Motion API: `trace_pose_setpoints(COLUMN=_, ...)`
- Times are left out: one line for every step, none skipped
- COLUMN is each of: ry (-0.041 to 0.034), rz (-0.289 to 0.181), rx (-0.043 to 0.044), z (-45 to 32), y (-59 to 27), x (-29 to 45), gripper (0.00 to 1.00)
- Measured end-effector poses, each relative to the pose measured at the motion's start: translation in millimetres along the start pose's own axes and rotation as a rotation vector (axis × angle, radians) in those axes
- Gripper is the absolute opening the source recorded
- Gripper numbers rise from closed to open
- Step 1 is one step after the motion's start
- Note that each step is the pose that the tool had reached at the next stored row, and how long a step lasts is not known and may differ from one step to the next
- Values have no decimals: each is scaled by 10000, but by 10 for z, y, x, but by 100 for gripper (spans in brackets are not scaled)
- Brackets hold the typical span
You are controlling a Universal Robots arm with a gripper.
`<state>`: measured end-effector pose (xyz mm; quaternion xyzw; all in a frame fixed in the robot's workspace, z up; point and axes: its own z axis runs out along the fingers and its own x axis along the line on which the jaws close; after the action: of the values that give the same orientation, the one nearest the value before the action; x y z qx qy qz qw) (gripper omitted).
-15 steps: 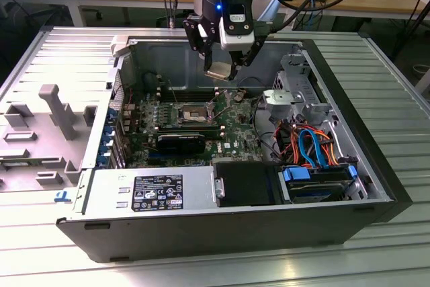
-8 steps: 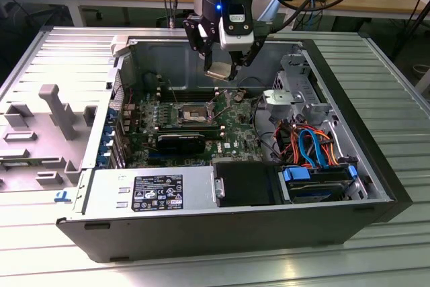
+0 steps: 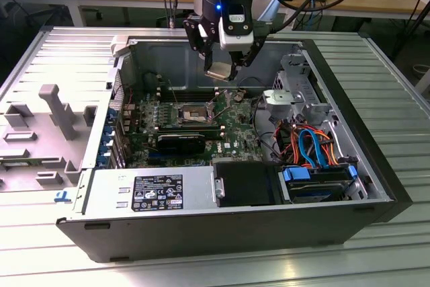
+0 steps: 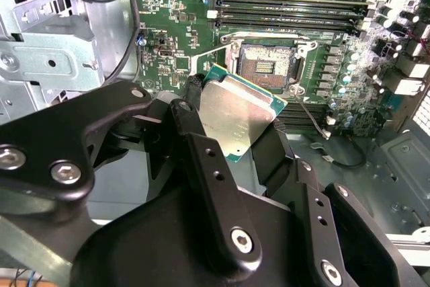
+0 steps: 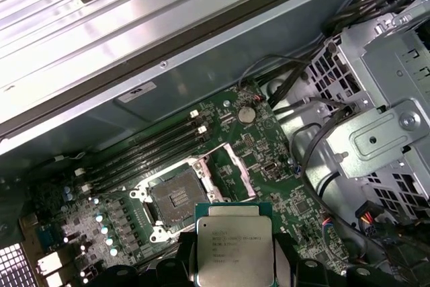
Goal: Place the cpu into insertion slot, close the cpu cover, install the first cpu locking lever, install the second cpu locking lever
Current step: 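Place the cpu into insertion slot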
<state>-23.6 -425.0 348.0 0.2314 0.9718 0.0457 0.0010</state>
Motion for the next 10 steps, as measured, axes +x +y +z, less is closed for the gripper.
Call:
trace_pose_setpoints(ry=-1, rz=13, rx=0, z=0, y=0, x=0, gripper=55)
trace_pose_setpoints(ry=-2, rz=25, rx=1, z=0, y=-1, x=0, gripper=55)
trace_pose_setpoints(ry=-3, rz=39, rx=-1, z=0, y=-2, x=-1, gripper=55)
trace_pose_setpoints(ry=-4, rz=52, rx=-1, z=0, y=-2, x=-1, gripper=55)
trace_pose_setpoints(ry=-6, rz=63, rx=-1, z=0, y=-2, x=-1, gripper=55)
trace_pose_setpoints(ry=-7, rz=78, rx=-1, z=0, y=-2, x=-1, gripper=55)
trace_pose_setpoints(ry=-8, rz=95, rx=-1, z=0, y=-3, x=-1, gripper=55)
trace_pose_setpoints(ry=-10, rz=114, rx=-1, z=0, y=-4, x=-2, gripper=55)
trace_pose_setpoints(ry=-11, rz=123, rx=-1, z=0, y=-4, x=-2, gripper=55)
trace_pose_setpoints(ry=-12, rz=133, rx=-2, z=0, y=-4, x=-2, gripper=55)
